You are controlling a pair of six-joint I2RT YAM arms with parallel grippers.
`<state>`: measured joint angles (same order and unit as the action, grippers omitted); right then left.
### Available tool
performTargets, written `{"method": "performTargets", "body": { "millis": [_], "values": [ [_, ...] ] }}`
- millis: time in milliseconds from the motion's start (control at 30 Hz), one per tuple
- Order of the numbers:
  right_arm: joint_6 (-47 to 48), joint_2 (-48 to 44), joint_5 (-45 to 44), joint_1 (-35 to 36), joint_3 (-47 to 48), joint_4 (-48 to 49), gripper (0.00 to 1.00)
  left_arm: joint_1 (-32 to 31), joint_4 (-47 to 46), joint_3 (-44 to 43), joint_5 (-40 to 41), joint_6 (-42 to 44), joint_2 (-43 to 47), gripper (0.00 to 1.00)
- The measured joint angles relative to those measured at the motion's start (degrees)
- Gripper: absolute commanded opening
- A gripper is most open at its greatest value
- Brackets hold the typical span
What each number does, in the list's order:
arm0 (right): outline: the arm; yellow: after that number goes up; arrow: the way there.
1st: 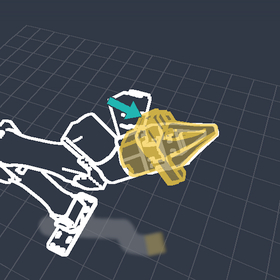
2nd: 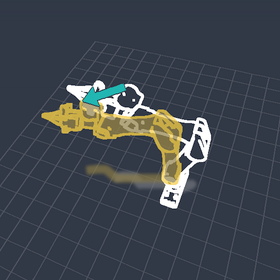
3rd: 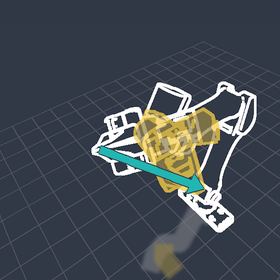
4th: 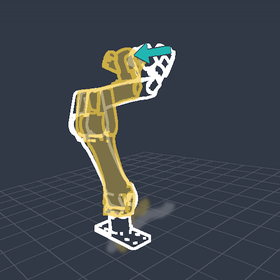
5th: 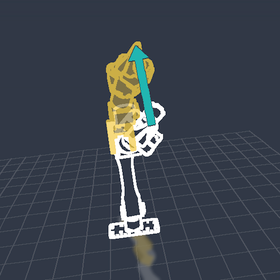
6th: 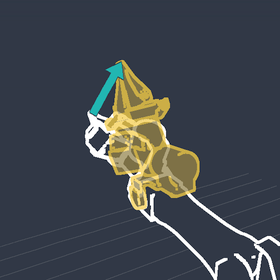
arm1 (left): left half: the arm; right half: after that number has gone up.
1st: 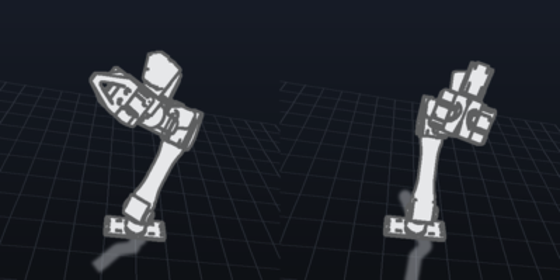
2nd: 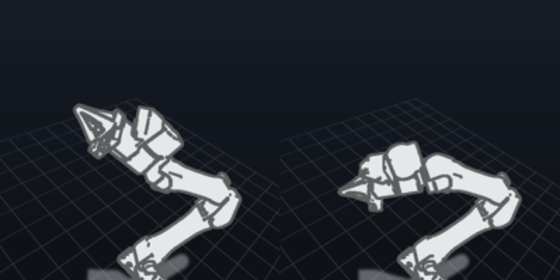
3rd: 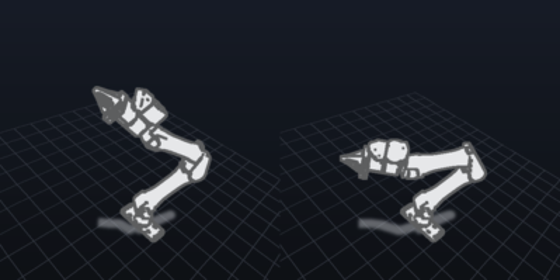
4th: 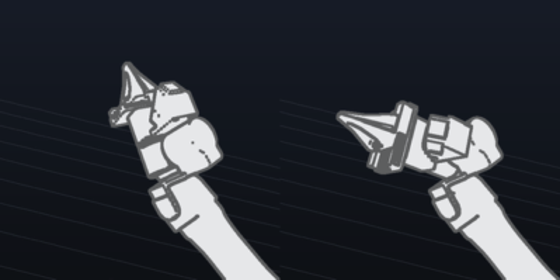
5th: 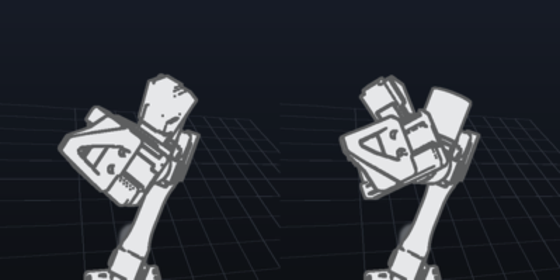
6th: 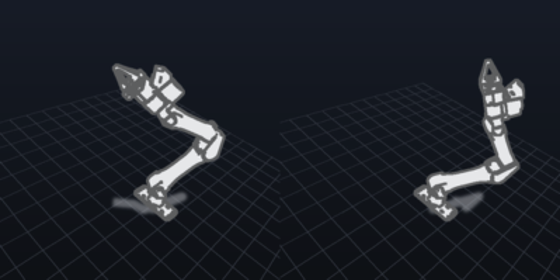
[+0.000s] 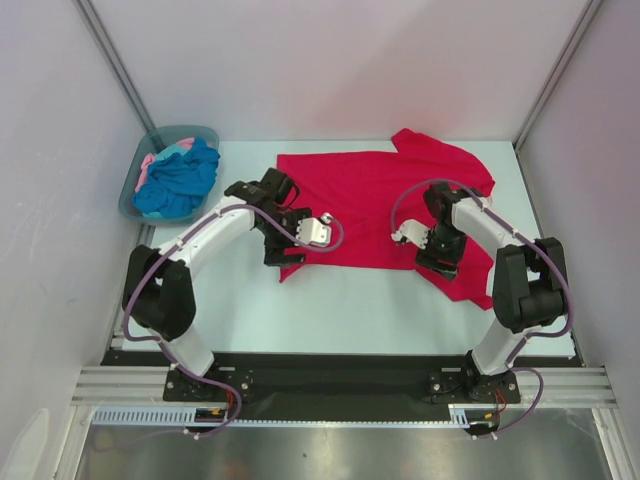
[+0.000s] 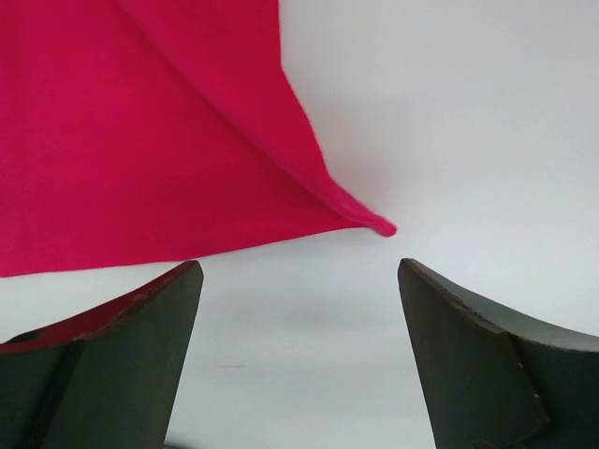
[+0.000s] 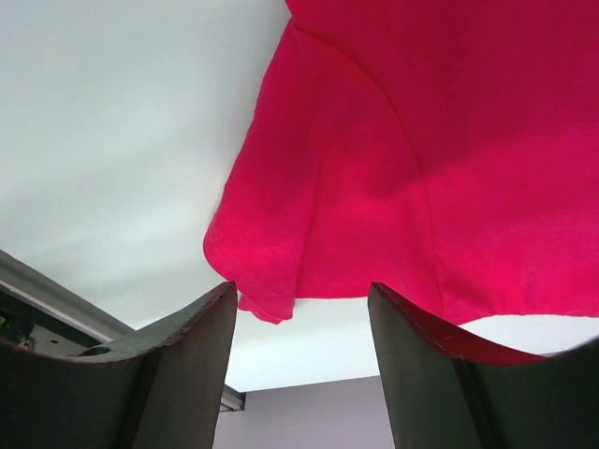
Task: Fold and stack the t-shirts
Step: Flatten the tshirt out
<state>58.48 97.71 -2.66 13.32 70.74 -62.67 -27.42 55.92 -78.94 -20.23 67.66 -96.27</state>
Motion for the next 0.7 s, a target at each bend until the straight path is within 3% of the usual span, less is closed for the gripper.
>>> {"method": "performTargets", "body": {
  "millis": [200,400,700],
  "values": [
    [0.07,0.00,-0.96,-0.07,1.07,0.44,0.64,-1.49,0.92,0.52,-1.62,-3.63,-0.07,0.97],
    [0.04,0.02,-1.05,-0.33,4.31,0.81,0.64,-3.08,0.15,1.57,-2.23,-6.21,-1.81,0.96],
    [-0.61,0.22,-0.94,-0.31,10.38,1.27,0.64,-4.57,-5.31,2.78,2.54,-10.29,-8.74,0.68]
  ]
}}
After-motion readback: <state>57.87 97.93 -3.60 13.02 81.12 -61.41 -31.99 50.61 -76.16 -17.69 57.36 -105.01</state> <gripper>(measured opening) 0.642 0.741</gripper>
